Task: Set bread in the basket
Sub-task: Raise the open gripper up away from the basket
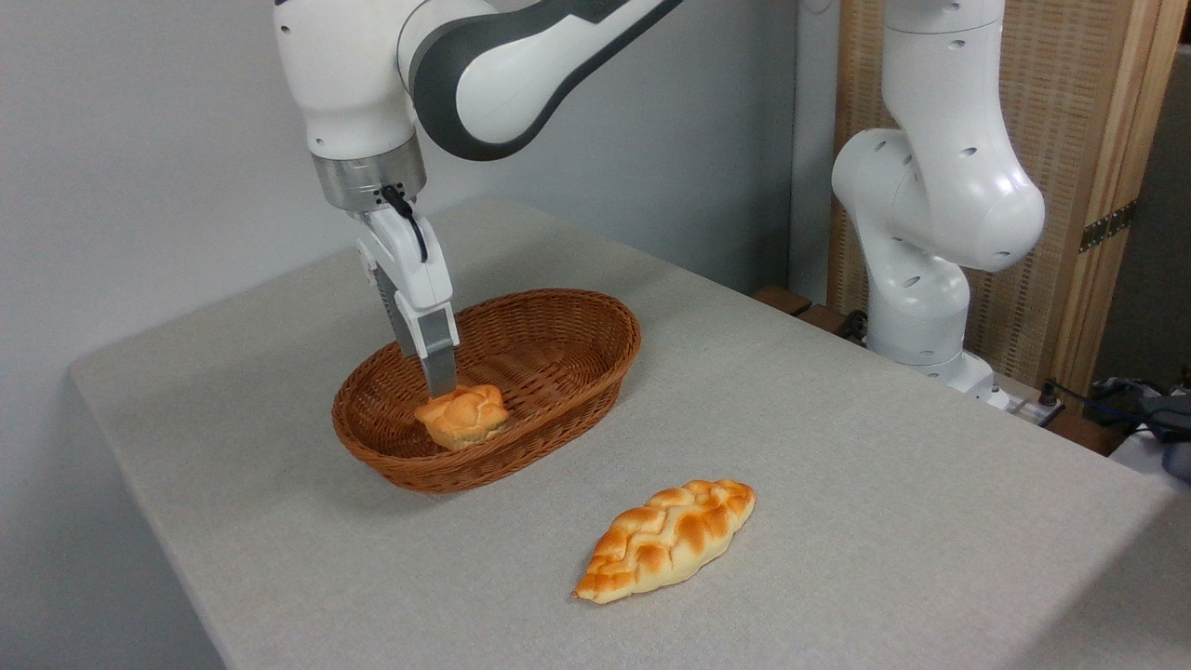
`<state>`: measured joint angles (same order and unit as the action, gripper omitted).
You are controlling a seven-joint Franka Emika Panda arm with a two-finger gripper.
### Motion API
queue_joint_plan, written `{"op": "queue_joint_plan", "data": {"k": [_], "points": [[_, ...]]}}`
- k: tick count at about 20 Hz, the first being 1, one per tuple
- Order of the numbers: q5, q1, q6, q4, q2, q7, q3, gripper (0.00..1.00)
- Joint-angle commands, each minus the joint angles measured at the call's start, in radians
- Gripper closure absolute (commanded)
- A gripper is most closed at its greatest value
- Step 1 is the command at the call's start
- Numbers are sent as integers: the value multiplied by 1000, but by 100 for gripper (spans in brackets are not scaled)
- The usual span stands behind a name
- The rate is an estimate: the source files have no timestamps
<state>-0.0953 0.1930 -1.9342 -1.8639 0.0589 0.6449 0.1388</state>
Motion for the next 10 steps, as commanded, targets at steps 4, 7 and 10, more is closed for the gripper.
{"op": "queue_joint_plan", "data": {"k": [4, 7, 10], "points": [[58, -10, 171, 144, -28, 13, -70, 0], [92, -96, 271, 228, -33, 13, -62, 0], [92, -141, 331, 296, -34, 16, -88, 0]]}}
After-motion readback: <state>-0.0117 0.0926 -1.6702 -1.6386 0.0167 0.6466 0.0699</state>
